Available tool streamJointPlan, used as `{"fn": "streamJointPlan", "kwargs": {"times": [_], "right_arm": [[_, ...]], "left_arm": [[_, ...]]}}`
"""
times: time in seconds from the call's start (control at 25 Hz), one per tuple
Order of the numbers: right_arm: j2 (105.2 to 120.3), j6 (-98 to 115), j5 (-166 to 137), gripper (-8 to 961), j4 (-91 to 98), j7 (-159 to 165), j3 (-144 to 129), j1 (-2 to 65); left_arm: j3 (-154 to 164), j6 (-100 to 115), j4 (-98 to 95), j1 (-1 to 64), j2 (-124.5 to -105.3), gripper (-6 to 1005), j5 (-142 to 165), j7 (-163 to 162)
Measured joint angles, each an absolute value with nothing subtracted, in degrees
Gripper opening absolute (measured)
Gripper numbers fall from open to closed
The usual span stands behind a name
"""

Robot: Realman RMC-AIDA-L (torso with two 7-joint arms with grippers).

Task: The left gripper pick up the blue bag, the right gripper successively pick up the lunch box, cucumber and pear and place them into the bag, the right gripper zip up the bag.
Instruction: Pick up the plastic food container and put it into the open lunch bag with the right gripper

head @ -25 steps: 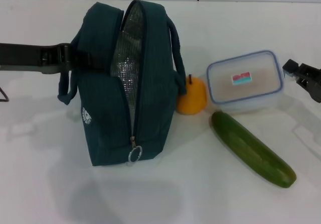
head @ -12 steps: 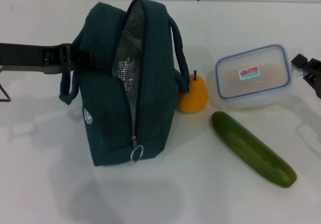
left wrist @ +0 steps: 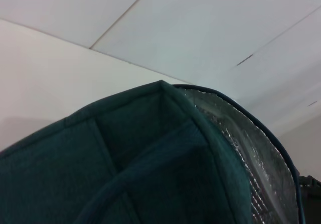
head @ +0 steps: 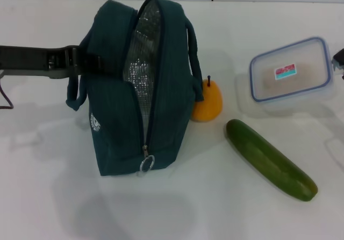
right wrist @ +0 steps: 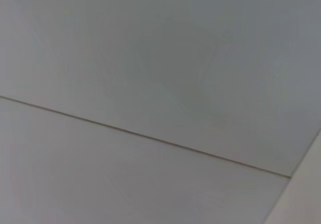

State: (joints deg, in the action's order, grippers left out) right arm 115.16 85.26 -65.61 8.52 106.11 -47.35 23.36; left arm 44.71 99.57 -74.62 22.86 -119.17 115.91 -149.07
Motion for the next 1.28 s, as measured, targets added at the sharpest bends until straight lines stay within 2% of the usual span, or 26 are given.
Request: {"fn": "streamJointPlan", "kwargs": {"times": [0.4,0.8,1.04,1.28], "right_arm": [[115.21,90.6,-61.7,104,6.1,108.6,-46.8,22.7],[115.52,98.9,-57.0,110,5.3,112.2,-46.8,26.0],[116.15,101.3,-56.2,114,5.1,113.2,-46.9,31.6],[116.19,103.3,-54.9,118,2.6,113.3,-46.8,42.4]], "left_arm": [[44.9,100.3,-74.6,22.8,-119.03,32,115.2,-149.4],[44.9,100.2,-73.6,23.2,-119.15,32,115.4,-149.5],[45.0,100.2,-73.2,24.0,-119.2,32,115.2,-149.5],[46.5,100.3,-73.2,25.3,-119.16,32,115.3,-150.2]]}}
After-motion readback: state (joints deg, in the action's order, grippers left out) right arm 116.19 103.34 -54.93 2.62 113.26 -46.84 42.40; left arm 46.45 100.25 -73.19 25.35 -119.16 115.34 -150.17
